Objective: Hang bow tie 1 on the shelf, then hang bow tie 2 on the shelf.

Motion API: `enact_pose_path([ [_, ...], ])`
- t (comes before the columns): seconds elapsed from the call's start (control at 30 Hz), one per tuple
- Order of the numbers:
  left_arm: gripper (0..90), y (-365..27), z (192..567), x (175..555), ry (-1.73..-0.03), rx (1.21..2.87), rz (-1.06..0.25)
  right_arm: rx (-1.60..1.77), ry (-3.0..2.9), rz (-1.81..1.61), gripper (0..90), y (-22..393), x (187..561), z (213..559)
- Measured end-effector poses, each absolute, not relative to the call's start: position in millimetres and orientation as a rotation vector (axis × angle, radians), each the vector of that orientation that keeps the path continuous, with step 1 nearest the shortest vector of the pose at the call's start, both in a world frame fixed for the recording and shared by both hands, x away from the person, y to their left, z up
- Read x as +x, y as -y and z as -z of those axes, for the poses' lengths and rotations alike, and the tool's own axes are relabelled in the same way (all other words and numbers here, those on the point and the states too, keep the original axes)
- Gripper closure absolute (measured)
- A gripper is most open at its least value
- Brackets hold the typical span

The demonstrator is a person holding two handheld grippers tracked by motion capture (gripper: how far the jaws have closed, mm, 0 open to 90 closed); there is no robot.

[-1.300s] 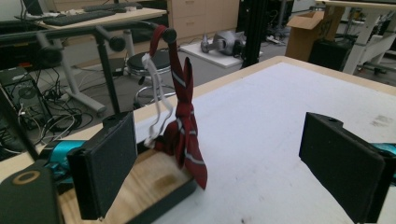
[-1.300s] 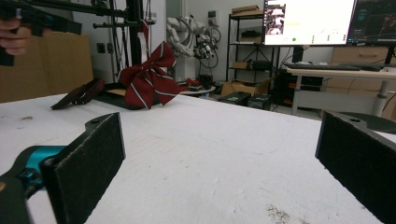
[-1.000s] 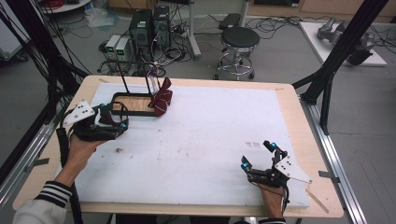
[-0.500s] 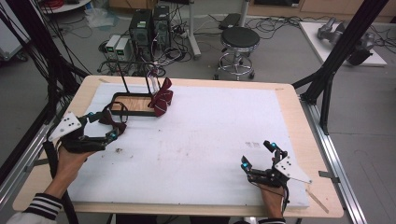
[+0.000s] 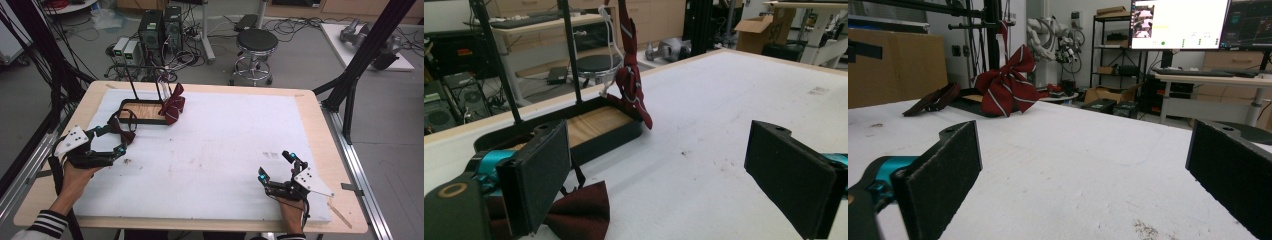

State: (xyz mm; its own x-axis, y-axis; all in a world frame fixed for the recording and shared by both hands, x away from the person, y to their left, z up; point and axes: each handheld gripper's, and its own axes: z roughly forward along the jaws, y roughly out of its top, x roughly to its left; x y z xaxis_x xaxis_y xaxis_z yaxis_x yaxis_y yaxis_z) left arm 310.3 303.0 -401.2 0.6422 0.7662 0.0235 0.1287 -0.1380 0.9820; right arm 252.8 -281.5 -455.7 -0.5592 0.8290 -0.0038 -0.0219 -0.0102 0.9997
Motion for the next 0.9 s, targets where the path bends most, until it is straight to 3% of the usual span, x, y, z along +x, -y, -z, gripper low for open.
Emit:
enact_pose_path([
  [0.9,11.8,-307,398,321,-0.785,1.686,-0.670,0.859,-1.609,-1.647,0.5,282,253,456],
])
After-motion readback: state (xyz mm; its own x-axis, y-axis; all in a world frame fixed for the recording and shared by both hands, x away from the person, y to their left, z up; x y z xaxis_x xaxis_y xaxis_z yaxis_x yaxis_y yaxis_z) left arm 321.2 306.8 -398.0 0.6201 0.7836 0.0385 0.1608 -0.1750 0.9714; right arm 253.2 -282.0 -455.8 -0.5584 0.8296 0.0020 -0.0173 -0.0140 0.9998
